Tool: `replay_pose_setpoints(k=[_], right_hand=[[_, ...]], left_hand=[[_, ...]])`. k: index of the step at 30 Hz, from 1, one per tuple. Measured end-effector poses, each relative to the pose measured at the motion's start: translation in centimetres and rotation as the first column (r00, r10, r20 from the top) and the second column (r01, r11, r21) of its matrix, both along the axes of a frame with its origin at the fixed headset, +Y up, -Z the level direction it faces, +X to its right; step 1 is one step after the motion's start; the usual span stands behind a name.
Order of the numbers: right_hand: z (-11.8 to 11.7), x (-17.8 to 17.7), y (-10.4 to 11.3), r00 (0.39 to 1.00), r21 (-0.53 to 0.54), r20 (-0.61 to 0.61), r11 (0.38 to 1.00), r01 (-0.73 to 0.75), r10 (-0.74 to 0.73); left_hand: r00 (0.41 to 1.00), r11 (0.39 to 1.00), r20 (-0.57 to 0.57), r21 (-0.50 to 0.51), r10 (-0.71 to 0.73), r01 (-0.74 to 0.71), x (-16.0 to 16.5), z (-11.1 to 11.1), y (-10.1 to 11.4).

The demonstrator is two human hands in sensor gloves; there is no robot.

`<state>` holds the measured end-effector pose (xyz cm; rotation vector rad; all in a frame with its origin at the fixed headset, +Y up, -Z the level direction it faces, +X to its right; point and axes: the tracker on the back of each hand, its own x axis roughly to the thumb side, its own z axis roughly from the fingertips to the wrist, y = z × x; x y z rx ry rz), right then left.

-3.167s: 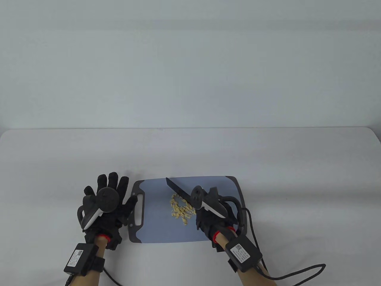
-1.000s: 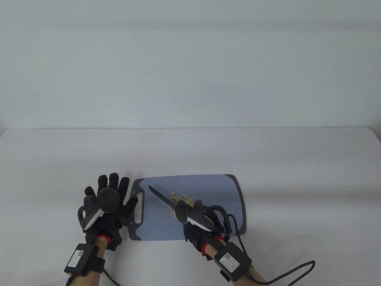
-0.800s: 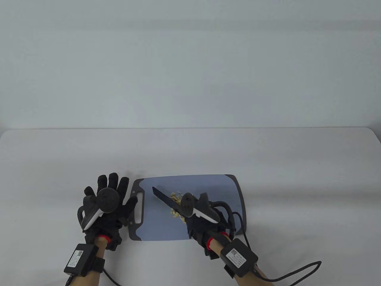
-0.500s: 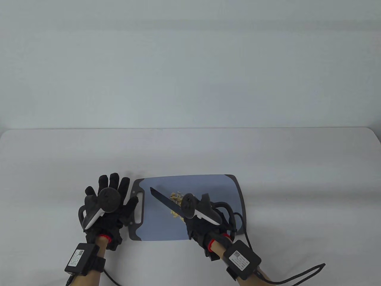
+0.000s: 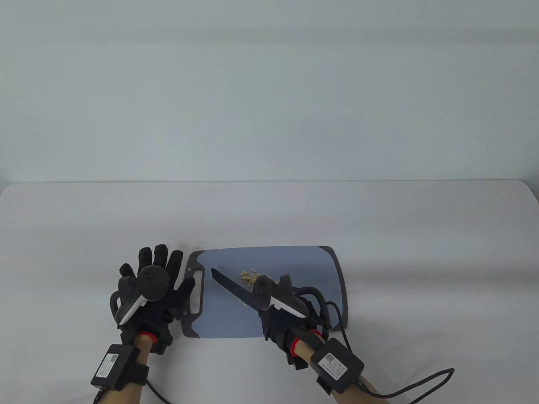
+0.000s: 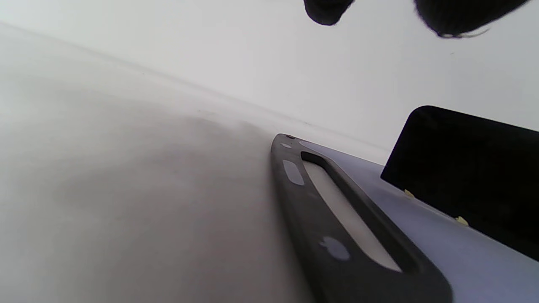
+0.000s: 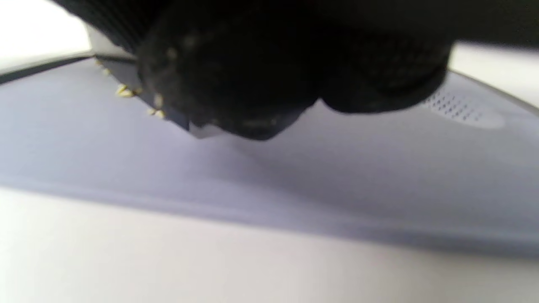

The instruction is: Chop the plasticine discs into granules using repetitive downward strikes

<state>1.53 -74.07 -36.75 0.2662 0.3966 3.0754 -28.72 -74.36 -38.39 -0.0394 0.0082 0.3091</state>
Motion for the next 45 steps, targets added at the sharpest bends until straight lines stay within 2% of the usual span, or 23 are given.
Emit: replay_pose_setpoints(k=[2,5,8,10,12,15,19,20,23,24,27,29,32,36,39,43,45], right_hand=[[0.0,0.3,0.3,1.000,0.036,0.018,0.999,-0.011,0.011],[0.1,0.8,1.3,0.996,0.058,0.035,0.995,0.076,-0.078],[0.2,0.7,1.7,0.999,0.099,0.033,0.995,0.021,-0.024],[0.2,0.7,1.3,0.999,0.066,0.035,0.998,0.015,-0.017],[0.2,0.3,0.5,0.997,0.022,0.040,0.998,-0.066,0.065],[0.4,-0.6,0.2,0.993,0.031,0.055,0.994,-0.108,0.106],[0.4,-1.0,-0.8,0.996,0.134,0.016,0.987,-0.089,0.087],[0.4,-1.0,-0.7,0.996,0.116,0.014,0.989,-0.089,0.088],[-0.1,0.0,0.6,0.995,-0.069,0.055,0.995,-0.075,0.079],[-0.2,0.3,0.9,0.995,-0.100,0.060,0.992,-0.072,0.078],[-0.5,0.3,0.0,0.997,-0.051,0.057,0.997,-0.050,0.053],[-0.3,0.2,-0.8,0.997,0.032,0.067,0.999,0.036,-0.038],[-0.7,0.3,-0.2,0.999,0.016,0.037,1.000,-0.001,0.000],[-0.8,1.5,0.9,0.994,0.080,0.084,0.995,0.062,-0.069],[-0.9,2.0,1.6,0.991,0.047,0.111,0.996,0.069,-0.074],[-0.9,1.6,0.7,0.994,-0.025,0.097,0.998,-0.053,0.056],[-1.0,1.0,0.7,0.992,-0.021,0.096,0.996,-0.081,0.083]], left_hand=[[1.000,1.000,-0.001,-0.001,0.001,-0.001,0.0,0.0,0.0],[1.000,1.000,-0.001,-0.004,0.003,-0.003,0.0,0.0,0.0],[1.000,1.000,0.002,-0.005,0.000,0.000,0.1,0.0,0.1],[1.000,1.000,0.005,-0.005,-0.004,0.004,0.2,0.0,0.0],[1.000,1.000,0.006,-0.005,-0.007,0.007,0.2,0.1,0.0],[1.000,1.000,0.006,-0.004,-0.008,0.008,0.2,0.0,0.0],[1.000,1.000,0.011,0.000,-0.008,0.008,0.4,0.1,0.0],[1.000,1.000,0.011,0.001,-0.008,0.008,0.4,0.1,0.0],[1.000,1.000,0.007,0.001,-0.004,0.004,0.3,0.1,0.0],[1.000,1.000,0.006,-0.001,0.001,-0.001,0.2,0.0,0.0],[1.000,1.000,0.008,-0.006,-0.004,0.004,0.3,-0.1,-0.1],[1.000,1.000,0.013,-0.006,-0.014,0.014,0.5,-0.1,-0.1],[1.000,1.000,0.014,-0.005,-0.018,0.018,0.5,0.0,-0.1],[1.000,1.000,0.008,-0.003,-0.007,0.007,0.3,0.0,-0.1],[1.000,1.000,0.011,-0.005,-0.010,0.010,0.5,0.0,-0.1],[1.000,1.000,0.015,-0.009,-0.019,0.019,0.6,0.0,-0.1],[1.000,1.000,0.016,-0.011,-0.016,0.016,0.6,0.0,-0.1]])
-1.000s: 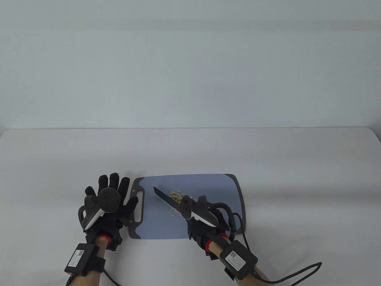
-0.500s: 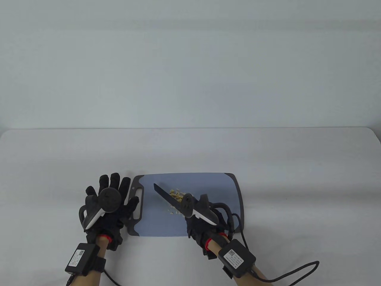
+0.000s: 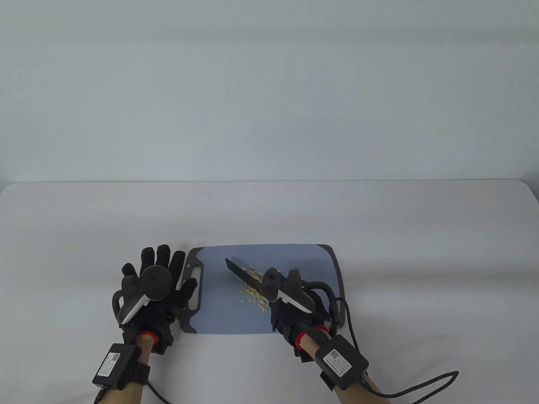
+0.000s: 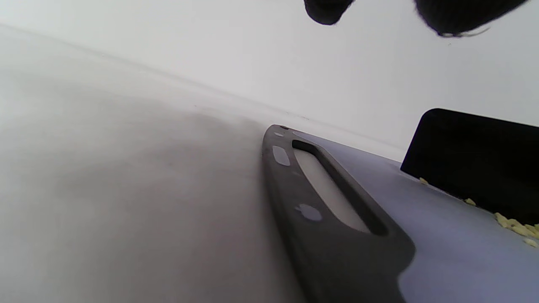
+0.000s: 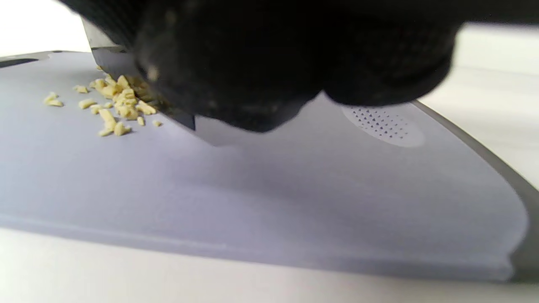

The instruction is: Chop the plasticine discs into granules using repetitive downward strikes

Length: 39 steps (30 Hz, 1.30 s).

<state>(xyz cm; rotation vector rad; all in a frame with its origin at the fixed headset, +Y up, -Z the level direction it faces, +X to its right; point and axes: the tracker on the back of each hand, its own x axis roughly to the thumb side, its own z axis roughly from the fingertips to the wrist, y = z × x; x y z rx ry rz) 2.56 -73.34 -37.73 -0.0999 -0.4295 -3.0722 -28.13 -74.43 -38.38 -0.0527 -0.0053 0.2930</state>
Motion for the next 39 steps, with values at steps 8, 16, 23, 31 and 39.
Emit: replay_pose_setpoints(k=[8,16,23,31,39], right_hand=[[0.0,0.5,0.1,1.000,-0.037,0.000,0.999,-0.004,0.004],[0.3,0.8,-0.2,1.000,0.001,-0.020,1.000,-0.018,0.018],[-0.3,2.8,1.7,0.994,0.092,0.044,0.992,0.091,-0.095],[-0.5,1.9,0.9,0.997,-0.043,0.077,0.999,-0.010,0.014],[-0.2,2.5,1.2,0.996,-0.084,0.058,0.995,-0.059,0.064]], left_hand=[[1.000,1.000,-0.004,0.002,0.006,-0.006,-0.1,0.1,0.1],[1.000,1.000,-0.004,0.001,0.010,-0.010,-0.1,0.1,0.1],[1.000,1.000,-0.006,-0.001,0.006,-0.006,-0.1,0.1,0.1],[1.000,1.000,-0.005,-0.007,0.010,-0.010,-0.1,0.0,0.2],[1.000,1.000,-0.012,-0.001,0.022,-0.022,-0.3,0.1,0.3]])
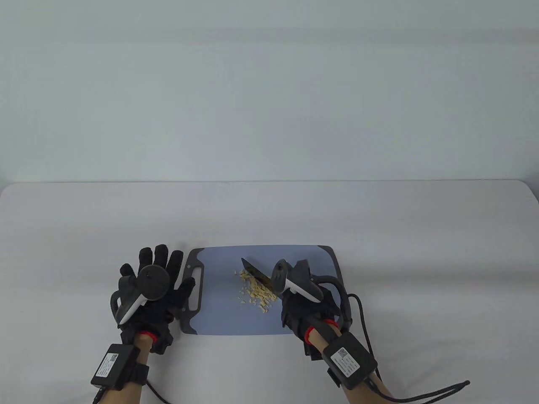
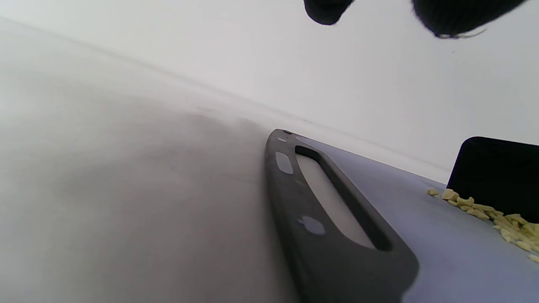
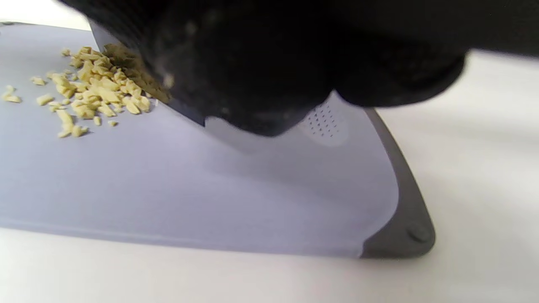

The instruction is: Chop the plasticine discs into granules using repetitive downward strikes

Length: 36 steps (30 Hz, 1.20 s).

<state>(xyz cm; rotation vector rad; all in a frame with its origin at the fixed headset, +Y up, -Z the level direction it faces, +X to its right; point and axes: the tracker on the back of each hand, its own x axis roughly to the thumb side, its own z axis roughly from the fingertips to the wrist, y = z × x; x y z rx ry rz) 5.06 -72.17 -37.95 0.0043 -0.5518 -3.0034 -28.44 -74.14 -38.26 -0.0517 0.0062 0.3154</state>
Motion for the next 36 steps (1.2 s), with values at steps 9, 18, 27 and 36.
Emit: replay_pose_setpoints(k=[9,18,27,36], right_hand=[[0.0,0.8,0.4,0.999,-0.058,0.018,0.998,0.031,-0.030],[-0.2,1.8,2.6,0.999,-0.038,0.000,0.998,0.044,-0.044],[-0.8,3.2,2.0,0.996,0.041,0.057,0.997,0.062,-0.064],[-2.2,4.4,-0.7,0.993,0.158,0.070,0.984,0.079,-0.091]], left_hand=[[1.000,1.000,-0.001,-0.002,0.000,0.000,0.0,-0.1,-0.1],[1.000,1.000,0.004,-0.005,-0.008,0.008,0.1,-0.1,0.0],[1.000,1.000,0.005,-0.002,-0.007,0.007,0.1,0.0,0.0],[1.000,1.000,0.007,-0.005,-0.008,0.008,0.2,-0.1,0.0]])
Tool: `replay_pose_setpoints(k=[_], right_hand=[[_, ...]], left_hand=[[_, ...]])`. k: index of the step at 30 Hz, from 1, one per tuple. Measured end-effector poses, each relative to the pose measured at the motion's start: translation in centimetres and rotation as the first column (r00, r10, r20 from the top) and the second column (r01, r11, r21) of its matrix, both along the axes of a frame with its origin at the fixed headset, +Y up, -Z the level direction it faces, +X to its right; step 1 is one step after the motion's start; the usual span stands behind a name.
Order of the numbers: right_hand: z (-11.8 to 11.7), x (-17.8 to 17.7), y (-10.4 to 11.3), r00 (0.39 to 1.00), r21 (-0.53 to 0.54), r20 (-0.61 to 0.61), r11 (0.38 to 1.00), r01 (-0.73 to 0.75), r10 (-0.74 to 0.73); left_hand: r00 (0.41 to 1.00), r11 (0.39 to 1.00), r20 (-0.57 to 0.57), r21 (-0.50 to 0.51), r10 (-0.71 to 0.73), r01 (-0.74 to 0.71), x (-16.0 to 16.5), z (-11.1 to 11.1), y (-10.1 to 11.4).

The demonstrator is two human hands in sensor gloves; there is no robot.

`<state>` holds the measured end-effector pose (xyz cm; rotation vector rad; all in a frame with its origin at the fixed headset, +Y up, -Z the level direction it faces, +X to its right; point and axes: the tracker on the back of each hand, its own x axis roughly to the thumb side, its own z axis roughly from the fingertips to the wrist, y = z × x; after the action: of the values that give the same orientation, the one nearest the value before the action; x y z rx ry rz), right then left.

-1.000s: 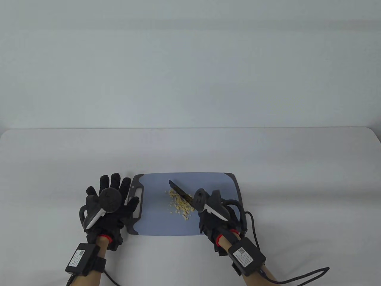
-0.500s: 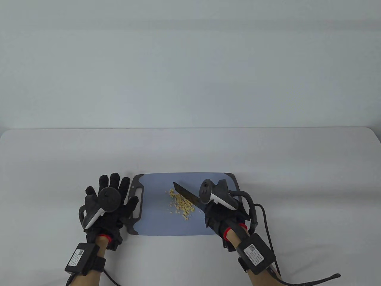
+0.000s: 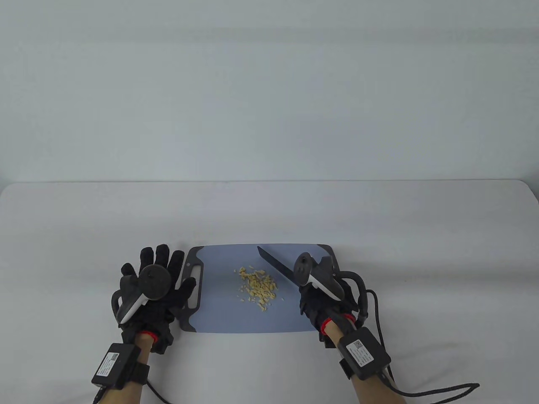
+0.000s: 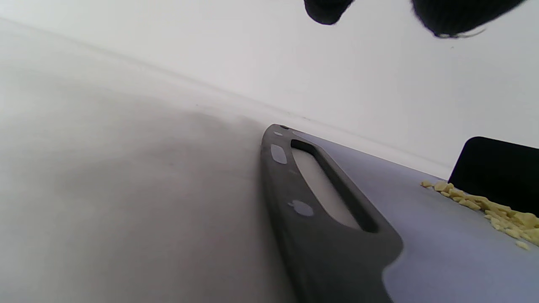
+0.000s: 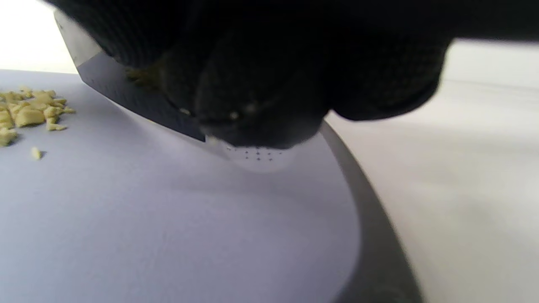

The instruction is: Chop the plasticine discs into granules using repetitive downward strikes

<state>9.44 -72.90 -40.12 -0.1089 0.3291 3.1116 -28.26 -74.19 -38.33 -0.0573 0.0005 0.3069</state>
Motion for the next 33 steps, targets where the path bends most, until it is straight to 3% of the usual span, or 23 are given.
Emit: replay_pose_setpoints(k=[5,11,14,19,27,33], right_hand=[[0.1,-0.3,0.2,0.996,-0.060,-0.054,0.996,0.062,-0.065],[-0.2,0.4,2.2,0.996,-0.059,-0.063,0.997,0.052,-0.055],[-1.4,0.6,2.6,0.996,-0.033,-0.046,0.996,0.078,-0.080],[-4.7,-0.8,2.2,0.996,-0.049,-0.066,0.997,0.060,-0.063],[-9.3,-5.4,-0.1,0.975,-0.005,-0.222,1.000,0.016,-0.017],[-8.6,-6.6,-0.6,0.921,0.015,-0.389,1.000,-0.010,0.015]], left_hand=[[1.000,1.000,-0.001,-0.003,-0.001,0.001,0.0,0.0,0.0],[1.000,1.000,-0.013,0.005,0.020,-0.020,-0.4,0.1,0.2],[0.999,1.000,-0.020,0.006,0.029,-0.028,-0.6,0.1,0.3],[0.999,0.999,-0.026,0.008,0.035,-0.035,-0.7,0.1,0.3],[0.999,0.999,-0.027,0.003,0.037,-0.037,-0.8,0.1,0.2],[0.998,0.999,-0.033,0.002,0.047,-0.047,-1.0,0.0,0.3]])
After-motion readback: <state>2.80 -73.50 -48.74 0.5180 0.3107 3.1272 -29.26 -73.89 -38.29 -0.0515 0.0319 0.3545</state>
